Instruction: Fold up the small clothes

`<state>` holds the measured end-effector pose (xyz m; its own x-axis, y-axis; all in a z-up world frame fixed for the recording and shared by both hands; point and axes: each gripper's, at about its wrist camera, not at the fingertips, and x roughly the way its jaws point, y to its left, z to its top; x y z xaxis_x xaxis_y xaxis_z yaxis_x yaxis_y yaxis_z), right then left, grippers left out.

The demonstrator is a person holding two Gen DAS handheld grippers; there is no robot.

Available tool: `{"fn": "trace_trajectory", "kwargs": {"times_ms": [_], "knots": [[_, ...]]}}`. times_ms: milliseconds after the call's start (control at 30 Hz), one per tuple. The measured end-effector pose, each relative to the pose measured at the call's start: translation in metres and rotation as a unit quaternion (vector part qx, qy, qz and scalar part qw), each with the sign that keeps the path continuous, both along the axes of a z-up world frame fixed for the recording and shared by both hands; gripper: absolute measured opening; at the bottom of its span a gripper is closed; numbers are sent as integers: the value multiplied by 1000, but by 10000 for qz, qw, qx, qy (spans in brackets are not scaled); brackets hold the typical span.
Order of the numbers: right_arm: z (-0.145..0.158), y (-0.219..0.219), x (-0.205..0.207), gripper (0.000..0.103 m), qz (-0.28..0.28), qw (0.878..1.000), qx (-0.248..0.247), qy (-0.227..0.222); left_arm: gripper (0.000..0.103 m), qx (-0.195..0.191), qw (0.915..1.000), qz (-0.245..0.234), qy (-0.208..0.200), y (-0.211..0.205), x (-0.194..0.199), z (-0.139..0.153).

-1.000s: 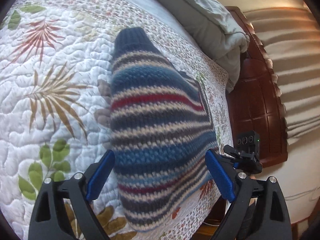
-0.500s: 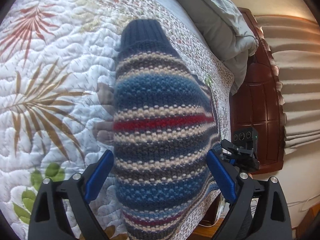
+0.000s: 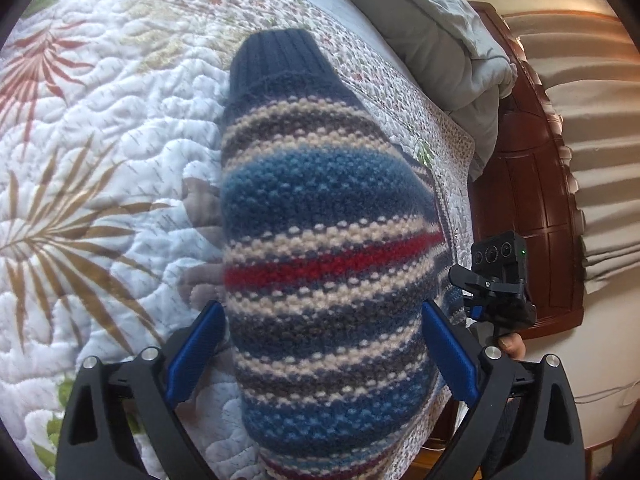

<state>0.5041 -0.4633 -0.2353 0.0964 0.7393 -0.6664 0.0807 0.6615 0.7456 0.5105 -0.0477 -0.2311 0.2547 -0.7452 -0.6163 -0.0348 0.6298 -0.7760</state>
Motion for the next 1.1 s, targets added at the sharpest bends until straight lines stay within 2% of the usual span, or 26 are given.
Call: {"fn": "trace_trajectory", "kwargs": {"times_ms": [100,133,167,233,267,300,400,767,900,1100], "knots": [[-1,6,3,93,32,10000,-55,-4,90,-72,10000,-14,-56,2,-1,-5],[-1,6,4,93,60,9999,-83,-12,79,-131,9999,-55,-91,2,-2,-4],[-1,7,4,92,118,9998,-128,-42,75,-124,9999,-36,-87,3,-4,-3],[1,15,1,73,238,9989,-376,-114,67,-64,9999,5,-122,3,-7,-1],[2,16,-1,69,264,9984,-470,-183,64,-37,9999,25,-131,3,-9,-1],[3,18,-2,54,307,9982,-476,-219,62,19,9999,39,-165,3,-11,1],[11,23,-8,45,327,9972,-542,-398,57,215,9993,102,-278,0,-15,10],[36,49,-42,40,222,9954,-449,-818,53,1211,9887,-64,-886,-7,-45,55],[45,75,-61,40,313,9946,-319,-937,53,1433,9842,-99,-1032,6,-68,71],[60,136,-96,40,506,9918,-153,-1168,53,1617,9797,66,-1181,49,-120,89]]}}
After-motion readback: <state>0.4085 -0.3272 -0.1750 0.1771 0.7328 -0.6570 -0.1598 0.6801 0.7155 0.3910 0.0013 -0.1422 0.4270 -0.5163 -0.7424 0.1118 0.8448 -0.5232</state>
